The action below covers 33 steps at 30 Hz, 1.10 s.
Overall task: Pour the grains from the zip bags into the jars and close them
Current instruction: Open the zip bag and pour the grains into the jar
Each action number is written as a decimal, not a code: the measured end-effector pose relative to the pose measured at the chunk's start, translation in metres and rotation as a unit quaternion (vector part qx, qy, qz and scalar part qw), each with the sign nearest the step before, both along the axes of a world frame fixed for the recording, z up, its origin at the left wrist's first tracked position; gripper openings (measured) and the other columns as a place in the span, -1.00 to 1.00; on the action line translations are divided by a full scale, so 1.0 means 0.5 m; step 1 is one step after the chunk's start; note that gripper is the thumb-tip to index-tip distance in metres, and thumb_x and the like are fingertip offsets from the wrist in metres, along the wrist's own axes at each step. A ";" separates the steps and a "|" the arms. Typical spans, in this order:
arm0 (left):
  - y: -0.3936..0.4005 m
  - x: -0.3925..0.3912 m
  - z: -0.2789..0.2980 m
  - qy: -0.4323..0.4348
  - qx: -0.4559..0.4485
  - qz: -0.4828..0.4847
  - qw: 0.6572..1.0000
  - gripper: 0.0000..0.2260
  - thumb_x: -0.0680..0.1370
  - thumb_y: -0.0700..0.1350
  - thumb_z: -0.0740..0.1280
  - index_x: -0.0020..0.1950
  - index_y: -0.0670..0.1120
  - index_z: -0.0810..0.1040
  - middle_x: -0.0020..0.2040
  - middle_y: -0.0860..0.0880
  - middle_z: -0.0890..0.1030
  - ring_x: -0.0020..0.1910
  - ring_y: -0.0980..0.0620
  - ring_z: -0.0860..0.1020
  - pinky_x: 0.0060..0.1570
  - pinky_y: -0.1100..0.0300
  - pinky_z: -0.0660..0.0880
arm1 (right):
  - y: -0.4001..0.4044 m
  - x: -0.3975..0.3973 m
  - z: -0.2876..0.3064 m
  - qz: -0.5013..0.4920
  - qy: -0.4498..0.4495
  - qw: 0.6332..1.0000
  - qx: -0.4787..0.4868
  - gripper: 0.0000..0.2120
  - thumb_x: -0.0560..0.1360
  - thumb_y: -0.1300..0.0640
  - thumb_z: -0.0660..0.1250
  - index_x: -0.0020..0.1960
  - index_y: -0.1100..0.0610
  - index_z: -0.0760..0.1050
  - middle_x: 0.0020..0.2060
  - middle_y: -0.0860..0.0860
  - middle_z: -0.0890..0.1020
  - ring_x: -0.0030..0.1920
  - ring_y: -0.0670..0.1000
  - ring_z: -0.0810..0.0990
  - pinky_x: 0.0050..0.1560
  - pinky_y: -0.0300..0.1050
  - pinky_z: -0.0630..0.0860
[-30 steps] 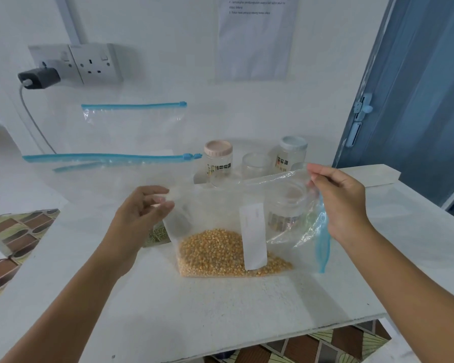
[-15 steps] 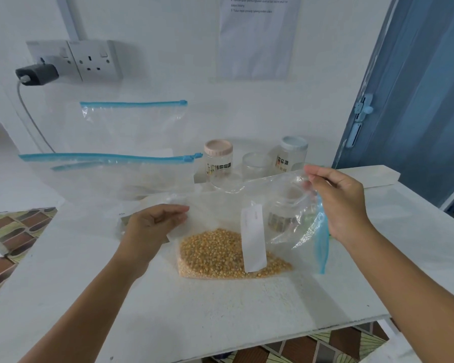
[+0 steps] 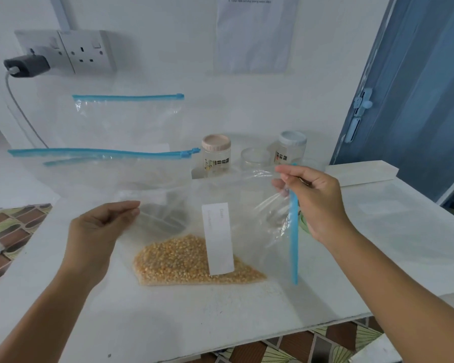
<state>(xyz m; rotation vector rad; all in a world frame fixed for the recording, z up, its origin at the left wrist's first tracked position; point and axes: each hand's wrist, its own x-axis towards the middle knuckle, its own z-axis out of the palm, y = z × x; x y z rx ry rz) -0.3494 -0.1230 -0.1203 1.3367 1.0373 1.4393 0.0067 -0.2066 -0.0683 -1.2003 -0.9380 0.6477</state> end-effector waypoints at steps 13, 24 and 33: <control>-0.033 -0.064 -0.032 0.150 -0.088 -0.251 0.952 -0.42 0.23 0.29 0.66 0.16 0.06 0.76 0.26 0.03 0.70 0.35 0.18 0.56 0.29 0.22 0.46 | -0.016 -0.018 -0.031 0.015 -0.007 1.000 -0.001 -0.78 0.62 0.32 0.35 0.05 0.08 0.72 0.02 -0.02 0.75 0.07 0.06 0.75 0.35 0.21 0.56; 0.001 -0.032 -0.073 -0.025 -0.109 -0.112 0.987 -0.70 0.44 -0.24 0.44 0.17 -0.18 0.72 0.16 -0.15 0.73 0.26 -0.10 0.65 0.44 -0.10 0.43 | -0.046 -0.026 -0.050 0.104 -0.129 0.985 -0.043 -0.64 0.56 0.13 0.48 0.25 -0.26 0.65 0.33 -0.21 0.61 0.39 -0.14 0.54 0.48 0.09 0.44; 0.015 -0.047 -0.088 -0.027 -0.103 -0.146 0.984 -0.27 0.03 0.20 0.77 0.12 -0.09 0.77 0.10 -0.18 0.73 0.16 -0.05 0.69 0.22 0.12 0.61 | -0.056 -0.039 -0.060 0.103 -0.136 0.980 -0.100 -0.71 0.64 0.20 0.37 0.24 -0.12 0.69 0.16 -0.20 0.72 0.26 -0.21 0.60 0.47 -0.04 0.44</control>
